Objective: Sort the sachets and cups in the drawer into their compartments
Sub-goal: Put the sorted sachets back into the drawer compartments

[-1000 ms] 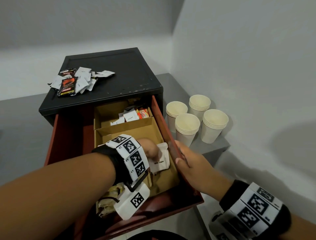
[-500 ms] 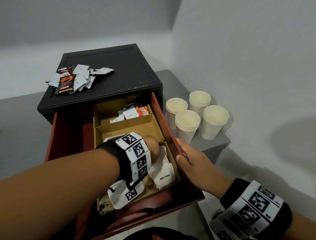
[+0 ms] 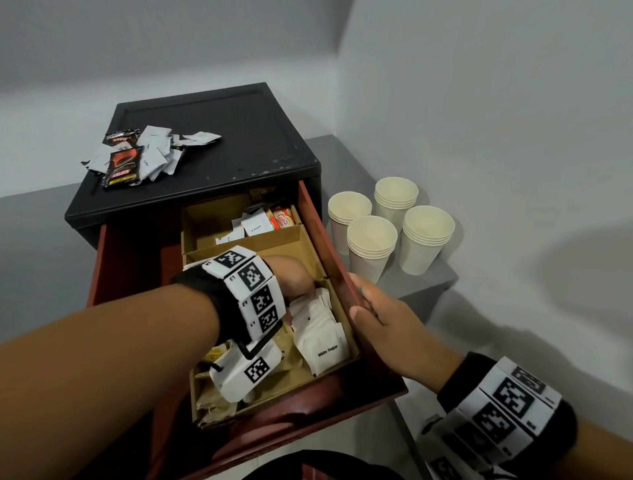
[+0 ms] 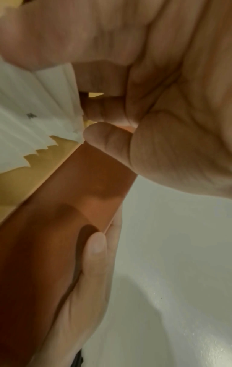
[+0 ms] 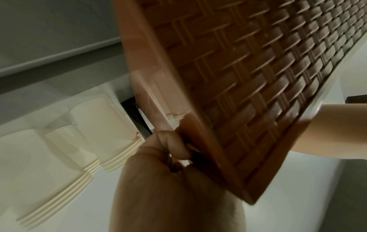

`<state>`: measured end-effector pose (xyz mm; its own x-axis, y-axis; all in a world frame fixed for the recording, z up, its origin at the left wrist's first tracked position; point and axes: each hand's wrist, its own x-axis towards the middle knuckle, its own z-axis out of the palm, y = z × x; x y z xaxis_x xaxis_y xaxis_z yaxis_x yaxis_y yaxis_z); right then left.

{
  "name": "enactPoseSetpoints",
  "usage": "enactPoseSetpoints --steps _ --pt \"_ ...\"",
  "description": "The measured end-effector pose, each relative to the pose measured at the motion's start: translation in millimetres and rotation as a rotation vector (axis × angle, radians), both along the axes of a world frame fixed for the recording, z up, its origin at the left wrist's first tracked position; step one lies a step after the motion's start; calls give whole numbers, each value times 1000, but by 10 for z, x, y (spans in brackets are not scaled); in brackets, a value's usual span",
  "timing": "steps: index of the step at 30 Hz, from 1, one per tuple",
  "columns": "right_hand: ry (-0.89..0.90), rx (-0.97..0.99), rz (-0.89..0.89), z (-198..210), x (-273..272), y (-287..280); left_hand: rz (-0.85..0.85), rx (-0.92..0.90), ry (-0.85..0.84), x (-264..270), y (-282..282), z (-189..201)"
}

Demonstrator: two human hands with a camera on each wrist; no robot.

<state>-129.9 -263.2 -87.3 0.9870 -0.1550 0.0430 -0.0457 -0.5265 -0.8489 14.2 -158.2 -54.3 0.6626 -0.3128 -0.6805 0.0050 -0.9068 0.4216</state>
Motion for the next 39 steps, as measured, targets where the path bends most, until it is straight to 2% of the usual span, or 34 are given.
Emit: enactPoseSetpoints --steps 3,16,21,30,33,36,39 --pt "-17 9 13 -18 4 -11 -109 -9 -68 98 4 -43" --pt "-12 78 4 17 -7 -2 -729 284 -480 8 -126 -120" --pt "-40 75 -1 16 -5 -6 -795 332 -589 -34 -213 -140" --pt "-57 55 8 8 6 -4 -914 443 -514 25 -193 -166" --pt "-51 47 1 16 10 0 -903 395 -577 -18 -157 -178" --pt "-45 43 7 20 5 4 -906 355 -572 -20 -140 -175" --pt "-50 35 10 17 -5 1 -1005 477 -564 -77 -165 -115"
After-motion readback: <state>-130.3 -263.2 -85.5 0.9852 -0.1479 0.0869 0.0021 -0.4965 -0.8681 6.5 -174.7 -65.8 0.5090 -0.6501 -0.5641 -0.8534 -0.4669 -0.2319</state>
